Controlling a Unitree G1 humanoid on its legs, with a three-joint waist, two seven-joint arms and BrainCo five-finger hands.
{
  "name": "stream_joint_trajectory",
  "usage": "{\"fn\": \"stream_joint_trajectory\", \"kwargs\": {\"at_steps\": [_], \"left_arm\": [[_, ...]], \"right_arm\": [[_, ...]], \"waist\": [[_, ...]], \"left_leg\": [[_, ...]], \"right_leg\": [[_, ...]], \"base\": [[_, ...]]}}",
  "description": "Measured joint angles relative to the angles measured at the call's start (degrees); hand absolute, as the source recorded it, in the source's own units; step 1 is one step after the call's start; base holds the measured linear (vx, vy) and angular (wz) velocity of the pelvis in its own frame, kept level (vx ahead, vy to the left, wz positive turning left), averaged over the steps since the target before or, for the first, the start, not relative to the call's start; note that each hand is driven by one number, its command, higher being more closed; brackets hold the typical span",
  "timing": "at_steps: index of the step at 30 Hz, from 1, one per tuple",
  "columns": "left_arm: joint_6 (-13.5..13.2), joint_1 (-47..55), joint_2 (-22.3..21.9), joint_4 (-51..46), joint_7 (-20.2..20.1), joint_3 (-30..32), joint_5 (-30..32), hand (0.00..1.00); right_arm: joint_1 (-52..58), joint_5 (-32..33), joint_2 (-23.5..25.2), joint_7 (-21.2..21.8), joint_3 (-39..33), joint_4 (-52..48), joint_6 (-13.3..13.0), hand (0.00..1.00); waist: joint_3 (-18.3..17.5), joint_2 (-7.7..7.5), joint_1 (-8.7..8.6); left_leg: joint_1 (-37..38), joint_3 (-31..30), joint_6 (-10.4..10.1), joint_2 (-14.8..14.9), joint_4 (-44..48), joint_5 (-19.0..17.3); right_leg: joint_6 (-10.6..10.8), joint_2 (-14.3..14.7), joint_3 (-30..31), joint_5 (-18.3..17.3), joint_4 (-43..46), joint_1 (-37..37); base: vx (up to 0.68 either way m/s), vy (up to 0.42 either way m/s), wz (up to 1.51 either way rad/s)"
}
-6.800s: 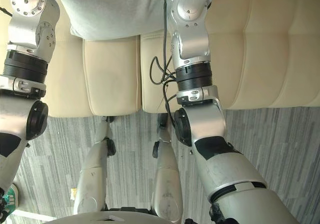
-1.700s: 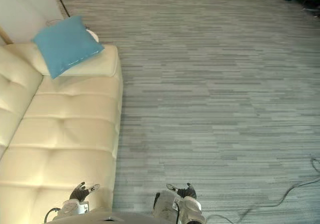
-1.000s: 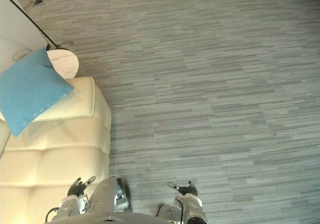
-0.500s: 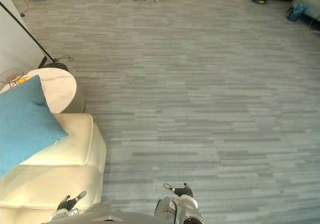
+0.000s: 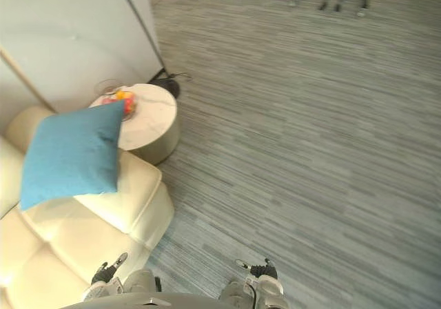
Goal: Pick up cushions and gather them together orderly.
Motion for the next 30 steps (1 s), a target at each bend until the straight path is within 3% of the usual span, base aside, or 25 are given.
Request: {"fn": "stream_joint_trajectory", "kwargs": {"at_steps": [1,2,3,4,7,9,11,12,13,14,15,16,17,18,20,22,23,24,25,27,30], "left_arm": [[-0.1,0.0,0.2,0.1,0.0,-0.6,0.1,0.00],[-0.1,0.0,0.5,0.4,0.0,-2.0,0.1,0.00],[-0.1,-0.6,1.5,1.4,-0.1,-3.1,0.1,0.00],[-0.2,-0.9,2.5,1.7,-0.1,-3.9,0.1,0.00],[-0.1,-1.4,4.6,2.6,-0.1,-4.3,0.2,0.00],[-0.1,-1.2,5.5,3.5,-0.1,-5.8,0.2,0.00],[-0.1,-1.2,5.9,4.6,-0.4,-7.2,0.3,0.00],[0.0,-1.2,6.1,4.8,-0.6,-8.4,0.3,0.00],[0.0,-1.2,6.2,4.9,-0.6,-8.9,0.3,0.00],[0.0,-1.2,6.5,4.9,-0.6,-9.7,0.4,0.00],[0.1,-1.1,6.8,4.9,-0.6,-10.3,0.4,0.00],[0.1,-1.0,7.8,4.4,-0.5,-10.5,0.7,0.00],[0.1,-1.1,8.0,4.3,-0.5,-10.3,0.8,0.00],[0.1,-1.2,7.9,4.2,-0.5,-10.3,0.8,0.00],[0.1,-1.3,7.4,4.2,-0.5,-10.3,1.2,0.00],[0.1,-1.5,6.9,4.3,-0.5,-10.3,2.3,0.00],[0.0,-1.5,7.0,4.2,-0.5,-10.2,2.7,0.00],[0.0,-1.6,7.0,4.1,-0.5,-9.7,3.5,0.00],[-0.1,-1.4,6.2,4.1,-0.4,-9.0,3.5,0.00],[-0.3,-0.9,4.1,3.9,-0.3,-6.7,3.5,0.00],[-0.3,-0.9,3.8,3.9,-0.4,-6.3,3.5,0.00]], "right_arm": [[-0.1,0.1,0.0,0.0,-0.1,0.0,0.0,0.00],[-0.1,0.3,-0.3,0.0,-0.5,0.1,0.0,0.00],[0.0,0.4,-0.1,-0.1,-1.7,0.6,0.1,0.00],[0.1,0.4,0.2,-0.1,-2.1,1.7,0.2,0.00],[-1.1,0.7,0.8,0.0,-2.1,2.8,0.5,0.00],[-0.9,0.7,0.6,0.0,-2.2,3.6,0.4,0.00],[-0.5,0.6,0.2,0.1,-2.2,4.7,0.5,0.00],[0.3,0.5,0.2,0.1,-2.3,4.7,0.5,0.00],[0.6,0.7,0.4,0.3,-2.4,4.3,0.4,0.00],[0.8,0.6,-0.2,0.4,-2.3,4.4,0.4,0.00],[0.8,0.5,-0.1,0.4,-2.3,4.4,0.4,0.00],[0.7,0.4,0.8,0.5,-1.9,4.3,0.4,0.00],[0.8,0.4,1.1,0.5,-1.9,4.2,0.3,0.00],[1.1,0.4,1.6,0.5,-1.4,3.9,-0.2,0.00],[1.2,0.4,1.7,0.6,-1.2,3.3,-0.7,0.00],[1.4,0.5,2.1,0.6,-1.3,2.2,-0.8,0.00],[1.8,0.4,2.5,0.6,-1.4,2.1,-0.8,0.00],[2.1,0.8,2.9,0.7,-2.3,2.2,-0.8,0.00],[2.1,0.8,2.8,0.7,-2.4,2.2,-0.7,0.00],[1.5,0.6,2.1,0.9,-2.3,2.0,-0.8,0.00],[1.5,0.5,2.0,1.3,-2.7,2.2,-0.6,0.00]], "waist": [[0.0,0.05,-0.05],[-0.2,0.44,-0.45],[-0.9,-0.03,-0.79],[-0.9,-1.42,-0.72],[-0.9,-3.42,0.27],[-0.9,-3.92,-0.14],[-1.3,-4.29,-0.88],[-1.9,-4.47,-1.55],[-2.1,-4.34,-1.68],[-1.9,-4.44,-1.93],[-1.6,-4.35,-2.01],[-1.4,-5.35,-2.08],[-1.4,-5.64,-2.20],[-1.4,-6.00,-2.36],[-1.4,-5.91,-2.66],[-1.4,-5.92,-3.23],[-1.7,-6.74,-3.38],[-1.8,-8.24,-3.33],[-1.9,-7.82,-3.06],[-2.3,-4.44,-2.55],[-2.5,-4.02,-2.88]], "left_leg": [[-0.2,1.6,0.4,-0.2,-3.1,0.7],[-0.9,5.7,0.8,-0.6,-11.3,5.0],[-0.3,9.2,1.9,-1.9,-15.4,5.3],[-0.3,10.8,2.9,-3.4,-17.6,6.7],[0.4,10.0,3.5,-6.4,-19.6,7.3],[3.6,8.1,4.0,-9.2,-22.0,7.6],[5.6,4.1,5.5,-12.1,-25.3,7.3],[6.3,0.9,5.7,-13.7,-26.5,7.0],[7.0,0.0,5.8,-14.2,-26.9,7.1],[7.9,-2.8,6.2,-14.6,-26.9,7.0],[8.4,-4.0,6.8,-14.6,-27.0,7.0],[9.6,-6.9,7.8,-14.6,-27.2,7.0],[9.9,-7.9,7.8,-14.6,-27.3,7.0],[11.1,-10.6,7.8,-14.5,-28.2,7.0],[11.7,-13.1,7.4,-14.3,-29.2,6.8],[11.4,-15.6,6.9,-14.4,-29.3,6.5],[11.2,-16.6,6.1,-15.3,-29.3,6.4],[11.7,-18.0,4.9,-16.6,-28.8,6.1],[12.2,-18.3,4.2,-16.1,-29.0,6.0],[12.2,-18.2,2.4,-13.2,-28.9,5.5],[12.7,-18.3,1.0,-10.8,-30.3,5.0]], "right_leg": [[0.4,-0.3,-1.4,0.0,-0.3,0.5],[1.4,-0.6,-5.0,-0.2,-0.9,1.7],[2.5,-1.8,-8.1,-0.4,-1.4,2.5],[3.1,-2.7,-10.0,0.0,-2.3,2.9],[3.8,-3.8,-12.1,0.6,-3.5,5.1],[3.8,-5.7,-13.2,0.6,-2.7,8.4],[3.8,-9.0,-15.0,0.7,4.8,9.1],[3.0,-12.3,-14.4,1.2,13.7,7.0],[1.8,-13.7,-12.9,2.1,18.0,5.6],[-1.1,-14.9,-6.8,4.9,27.3,1.5],[-0.9,-14.3,-4.0,3.9,30.0,0.1],[-0.6,-10.8,1.9,-0.4,33.0,-2.7],[-0.5,-9.3,3.2,-1.7,32.9,-3.2],[-0.5,-5.5,6.3,-4.7,30.4,-4.8],[-0.2,-1.6,8.8,-6.2,23.9,-6.6],[0.4,2.3,14.2,-5.3,11.3,-7.7],[-0.5,3.1,17.2,-3.2,4.3,-7.3],[-0.3,2.2,18.1,1.5,2.9,-6.7],[-0.3,2.5,17.5,0.9,2.9,-6.2],[-0.7,4.8,15.7,1.6,-0.5,-4.4],[-1.6,7.4,14.4,3.2,-5.3,-1.9]], "base": [[0.16,0.058,1.30],[0.20,0.115,1.51],[0.20,0.147,1.72],[0.13,0.107,1.28],[0.12,0.100,0.64],[0.11,0.080,0.63],[0.06,0.072,1.02],[0.04,0.056,1.20],[0.08,0.047,1.23],[0.14,0.040,0.86],[0.16,0.025,1.14],[0.11,-0.002,0.86],[0.11,-0.052,1.15],[0.08,-0.065,0.86],[0.07,-0.106,0.97],[0.11,-0.168,1.00],[0.21,-0.265,1.03],[0.17,-0.193,0.94],[0.24,-0.236,0.60],[0.28,-0.178,0.10],[0.23,-0.124,0.04]]}}
